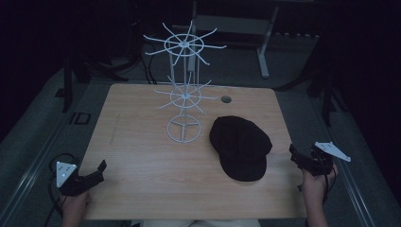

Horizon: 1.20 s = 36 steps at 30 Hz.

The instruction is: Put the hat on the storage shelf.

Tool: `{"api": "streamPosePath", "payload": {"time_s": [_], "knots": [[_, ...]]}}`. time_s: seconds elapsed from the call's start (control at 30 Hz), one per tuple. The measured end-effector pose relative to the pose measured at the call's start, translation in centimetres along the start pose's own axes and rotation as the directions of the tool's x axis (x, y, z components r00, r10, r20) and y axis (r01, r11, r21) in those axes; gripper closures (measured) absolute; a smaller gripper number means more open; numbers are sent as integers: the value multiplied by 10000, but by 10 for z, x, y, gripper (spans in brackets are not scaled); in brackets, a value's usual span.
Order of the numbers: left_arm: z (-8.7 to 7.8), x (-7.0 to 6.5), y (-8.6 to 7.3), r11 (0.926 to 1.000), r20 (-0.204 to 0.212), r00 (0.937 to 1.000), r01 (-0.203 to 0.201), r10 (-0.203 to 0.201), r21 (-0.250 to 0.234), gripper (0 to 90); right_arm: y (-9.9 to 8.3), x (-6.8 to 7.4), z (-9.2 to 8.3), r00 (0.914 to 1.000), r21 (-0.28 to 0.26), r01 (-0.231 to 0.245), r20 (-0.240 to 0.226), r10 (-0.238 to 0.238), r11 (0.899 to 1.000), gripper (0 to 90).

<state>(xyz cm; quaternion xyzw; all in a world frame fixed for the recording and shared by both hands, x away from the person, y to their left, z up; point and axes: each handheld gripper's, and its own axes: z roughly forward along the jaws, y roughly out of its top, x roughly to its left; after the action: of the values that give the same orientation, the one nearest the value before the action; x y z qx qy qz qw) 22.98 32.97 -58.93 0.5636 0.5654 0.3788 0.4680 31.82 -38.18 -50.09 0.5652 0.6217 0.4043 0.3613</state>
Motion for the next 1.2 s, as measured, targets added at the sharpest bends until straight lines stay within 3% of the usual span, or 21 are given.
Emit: {"api": "streamPosePath", "payload": {"time_s": [0.07, 0.17, 0.2, 0.3, 0.37, 0.4, 0.57, 0.63, 0.67, 0.77, 0.93, 1.2], "knots": [[0, 0, 0, 10000, 3, 10000, -1, 1, 3, 14, 15, 9, -2, 9987, -105, 140, -488, -145, 9998, 145], [0, 0, 0, 10000, 15, 10000, -13, 13, 1, 14, 24, 15, -4, 9968, -242, 225, -762, -243, 9995, 147], [0, 0, 0, 10000, 22, 10000, -12, 12, 2, 14, 34, 21, -5, 9930, -336, 381, -1105, -416, 9987, 157], [0, 0, 0, 10000, 33, 10000, -20, 20, -6, 15, 45, 33, -6, 9869, -436, 440, -1533, -502, 9981, 156], [0, 0, 0, 10000, 32, 10000, -19, 19, -5, 14, 49, 38, -6, 9851, -513, 493, -1621, -570, 9975, 153], [0, 0, 0, 10000, 38, 10000, -28, 28, 0, 14, 55, 48, -4, 9809, -576, 567, -1829, -664, 9967, 136], [0, 0, 0, 10000, 48, 10000, -24, 24, 6, 14, 63, 69, 2, 9737, -488, 803, -2099, -888, 9956, 123], [0, 0, 0, 10000, 57, 10000, -30, 30, 2, 14, 68, 84, 9, 9639, -475, 952, -2451, -1040, 9943, 118], [0, 0, 0, 10000, 56, 10000, -24, 24, 7, 14, 68, 84, 9, 9639, -475, 952, -2451, -1040, 9943, 118], [0, 0, 0, 10000, 68, 10000, -40, 40, 8, 14, 74, 103, 20, 9543, -258, 1108, -2763, -1136, 9935, 120], [0, 0, 0, 10000, 87, 10000, -49, 49, 1, 14, 80, 123, 34, 9471, -60, 1229, -2980, -1191, 9924, 140], [0, 0, 0, 10000, 105, 9999, -56, 56, 1, 14, 82, 144, 63, 9428, 496, 1464, -3094, -1242, 9880, 150]]}}
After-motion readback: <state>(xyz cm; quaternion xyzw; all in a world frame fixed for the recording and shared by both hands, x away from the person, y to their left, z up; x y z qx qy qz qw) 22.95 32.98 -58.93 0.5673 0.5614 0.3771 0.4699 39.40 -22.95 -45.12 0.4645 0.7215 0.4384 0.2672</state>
